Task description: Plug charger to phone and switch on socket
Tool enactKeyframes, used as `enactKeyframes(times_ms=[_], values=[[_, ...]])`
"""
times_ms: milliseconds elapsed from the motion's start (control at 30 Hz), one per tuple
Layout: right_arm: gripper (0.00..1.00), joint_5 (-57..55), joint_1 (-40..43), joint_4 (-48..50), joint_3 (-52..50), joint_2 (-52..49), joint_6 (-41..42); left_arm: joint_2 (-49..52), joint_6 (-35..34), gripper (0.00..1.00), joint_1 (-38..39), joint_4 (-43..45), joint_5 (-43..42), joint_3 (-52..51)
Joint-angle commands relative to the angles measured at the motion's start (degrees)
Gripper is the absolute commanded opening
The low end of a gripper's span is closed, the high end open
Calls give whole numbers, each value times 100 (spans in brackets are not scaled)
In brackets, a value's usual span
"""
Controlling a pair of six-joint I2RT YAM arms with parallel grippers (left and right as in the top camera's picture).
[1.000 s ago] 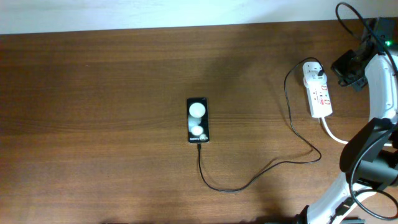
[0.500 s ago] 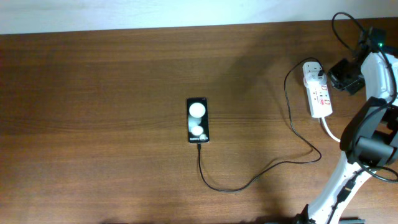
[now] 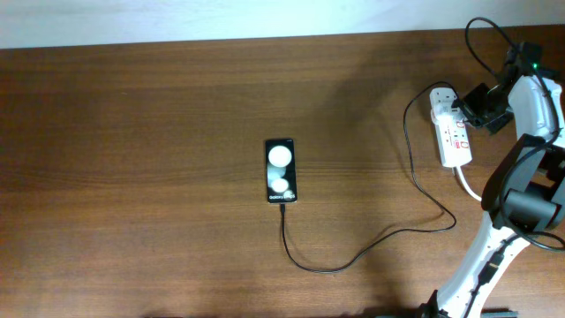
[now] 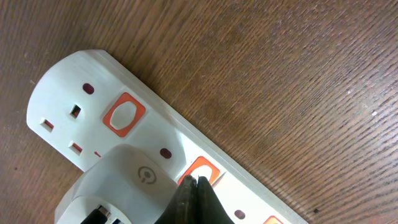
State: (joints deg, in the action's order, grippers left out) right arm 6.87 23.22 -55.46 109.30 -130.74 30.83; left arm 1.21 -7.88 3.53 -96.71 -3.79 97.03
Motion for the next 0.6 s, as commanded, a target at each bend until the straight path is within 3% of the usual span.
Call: enactKeyframes(times_ms=[0, 267, 433, 567], values=[[4, 24, -245, -63, 85, -280, -59, -74, 72, 99, 7, 2, 61, 4], [4, 2, -402, -402, 90, -553, -90, -74, 72, 99, 7, 2, 61, 4], [4, -765, -332, -802, 90, 313, -341, -74, 72, 99, 7, 0, 61, 4], [4, -647, -339, -866, 90, 1403, -306, -74, 70, 99, 7, 0, 61, 4]])
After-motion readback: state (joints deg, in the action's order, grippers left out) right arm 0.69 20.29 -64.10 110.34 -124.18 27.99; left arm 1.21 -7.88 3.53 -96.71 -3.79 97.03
